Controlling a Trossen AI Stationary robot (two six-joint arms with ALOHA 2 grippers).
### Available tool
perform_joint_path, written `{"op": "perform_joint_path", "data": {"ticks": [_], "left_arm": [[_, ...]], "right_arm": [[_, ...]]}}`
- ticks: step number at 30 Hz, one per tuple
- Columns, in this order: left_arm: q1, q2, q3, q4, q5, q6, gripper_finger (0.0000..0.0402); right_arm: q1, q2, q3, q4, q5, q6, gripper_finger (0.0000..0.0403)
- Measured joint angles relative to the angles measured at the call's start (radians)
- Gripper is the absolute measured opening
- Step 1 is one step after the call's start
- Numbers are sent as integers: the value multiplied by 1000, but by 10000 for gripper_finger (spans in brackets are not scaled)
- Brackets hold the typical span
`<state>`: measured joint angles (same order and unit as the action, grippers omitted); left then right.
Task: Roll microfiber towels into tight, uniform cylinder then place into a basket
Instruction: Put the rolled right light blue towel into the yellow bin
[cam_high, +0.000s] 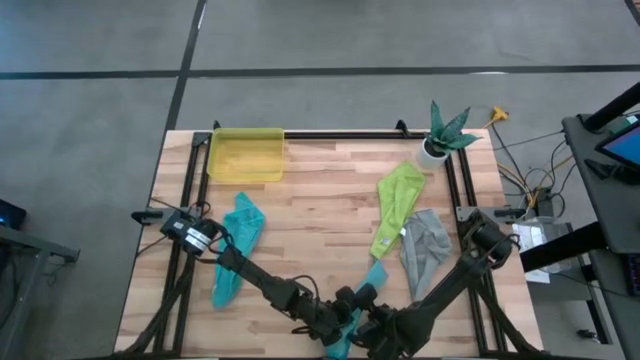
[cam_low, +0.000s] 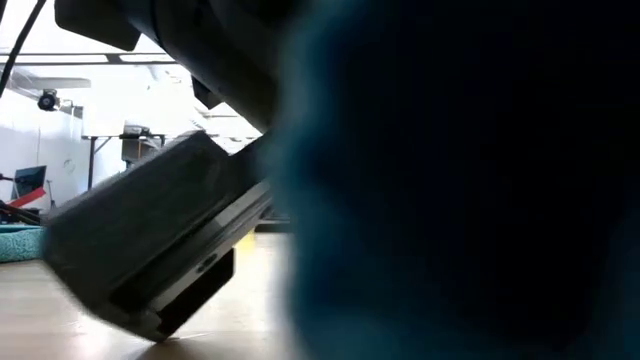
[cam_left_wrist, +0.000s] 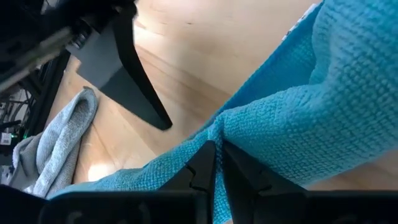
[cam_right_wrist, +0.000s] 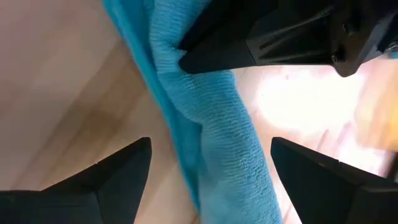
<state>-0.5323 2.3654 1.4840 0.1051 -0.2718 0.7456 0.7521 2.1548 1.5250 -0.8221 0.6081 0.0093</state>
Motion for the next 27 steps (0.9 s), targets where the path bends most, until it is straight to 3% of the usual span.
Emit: {"op": "perform_joint_path", "data": {"ticks": [7, 12, 20, 23, 27], "left_arm": [[1, -12, -5, 3, 4, -13, 12], [1, -14, -5, 11, 4, 4, 12], [1, -14, -1, 21, -23, 22, 12], [1, -14, -2, 20, -25, 19, 12], [1, -14, -3, 17, -29, 11, 12]], "right_arm": [[7, 14, -53, 63, 107, 19, 327], [9, 12, -83, 106, 100, 23, 327], [13, 6, -142, 185, 86, 159, 325], [17, 4, -167, 235, 68, 165, 309], [30, 4, -173, 240, 56, 160, 258]]}}
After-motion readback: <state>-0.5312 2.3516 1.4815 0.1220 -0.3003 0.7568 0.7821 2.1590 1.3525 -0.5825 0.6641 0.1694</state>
